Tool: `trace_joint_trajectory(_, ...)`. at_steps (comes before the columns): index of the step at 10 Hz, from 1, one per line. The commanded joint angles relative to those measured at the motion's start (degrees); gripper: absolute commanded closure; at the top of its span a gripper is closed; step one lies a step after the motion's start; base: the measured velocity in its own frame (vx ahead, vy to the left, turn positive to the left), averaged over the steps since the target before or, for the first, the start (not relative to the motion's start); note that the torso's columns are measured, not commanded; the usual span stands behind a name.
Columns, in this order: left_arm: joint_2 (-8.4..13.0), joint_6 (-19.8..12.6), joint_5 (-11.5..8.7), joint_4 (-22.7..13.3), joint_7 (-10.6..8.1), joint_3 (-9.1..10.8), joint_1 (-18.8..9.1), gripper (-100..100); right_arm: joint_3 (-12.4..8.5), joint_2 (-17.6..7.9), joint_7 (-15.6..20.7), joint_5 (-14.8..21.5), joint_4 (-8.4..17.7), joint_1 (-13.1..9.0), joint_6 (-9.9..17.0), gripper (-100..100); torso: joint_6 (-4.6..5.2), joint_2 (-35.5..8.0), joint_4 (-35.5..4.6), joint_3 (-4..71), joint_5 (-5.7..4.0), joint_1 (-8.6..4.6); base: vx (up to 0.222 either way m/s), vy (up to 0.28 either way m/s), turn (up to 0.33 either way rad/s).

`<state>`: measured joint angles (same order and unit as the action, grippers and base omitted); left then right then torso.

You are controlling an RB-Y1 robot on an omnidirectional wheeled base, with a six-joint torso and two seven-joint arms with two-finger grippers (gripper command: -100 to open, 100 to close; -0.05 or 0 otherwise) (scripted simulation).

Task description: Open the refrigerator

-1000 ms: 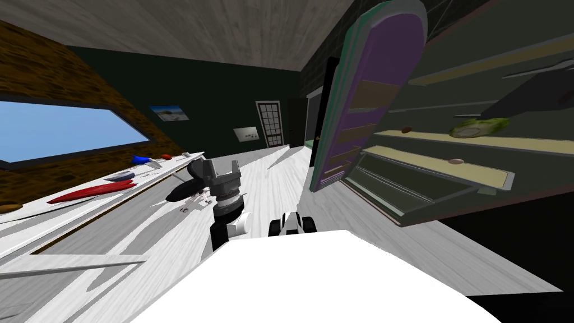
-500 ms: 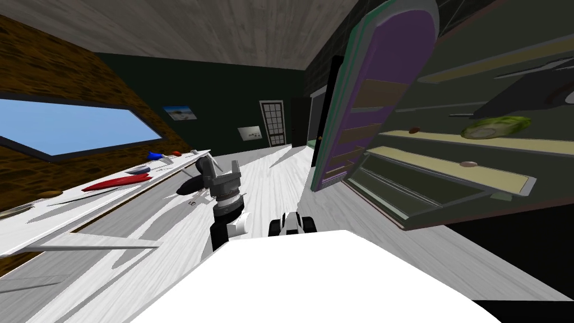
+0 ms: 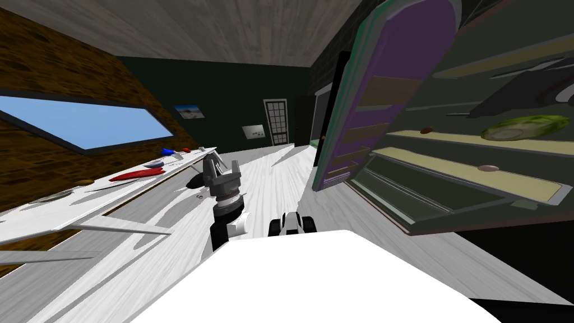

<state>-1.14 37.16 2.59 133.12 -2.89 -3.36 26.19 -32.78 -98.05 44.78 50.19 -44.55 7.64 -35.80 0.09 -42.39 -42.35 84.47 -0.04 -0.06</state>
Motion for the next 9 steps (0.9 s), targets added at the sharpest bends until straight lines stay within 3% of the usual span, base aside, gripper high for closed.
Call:
trace_joint_trajectory(1, 0.0, 0.0, 0.0, 0.0, 0.00, 0.00, 0.0, 0, 4.9, -1.8, -0.9, -0.8, 2.2, -4.0, 1.3, -100, -0.08, 0.2, 0.1, 0.1, 0.02, 0.08, -0.089, -0.016, 0.283)
trace_joint_trajectory(3, 0.0, 0.0, 0.0, 0.0, 0.00, 0.00, 0.0, 0, 8.8, -1.8, -0.9, -0.8, 2.2, -7.8, 1.3, -100, -0.06, 0.0, 0.0, 0.0, 0.04, 0.07, -0.097, -0.013, 0.082)
trace_joint_trajectory(5, 0.0, 0.0, 0.0, 0.0, 0.00, 0.00, 0.0, 0, 11.9, -1.8, -0.9, -0.8, 2.2, -7.8, 1.3, -100, -0.08, 0.3, 0.1, 0.2, 0.03, 0.07, -0.003, 0.004, -0.018)
trace_joint_trajectory(6, 0.0, 0.0, 0.0, 0.0, 0.00, 0.00, 0.0, 0, 10.3, -1.8, -0.9, -0.8, 2.2, -7.2, 1.3, -100, -0.11, 0.3, 0.1, 0.2, 0.03, 0.06, 0.010, 0.003, 0.006)
trace_joint_trajectory(8, 0.0, 0.0, 0.0, 0.0, 0.00, 0.00, 0.0, 0, 11.9, -1.8, -0.9, -0.8, 2.2, -7.8, 1.3, -100, -0.10, 0.2, 0.1, 0.1, 0.03, 0.04, 0.007, -0.001, 0.002)
trace_joint_trajectory(9, 0.0, 0.0, 0.0, 0.0, 0.00, 0.00, 0.0, 0, 14.0, -3.7, -1.6, -1.6, 4.5, -10.2, 2.4, -100, -0.09, 0.1, 0.1, 0.1, 0.03, 0.04, -0.081, -0.013, 0.242)
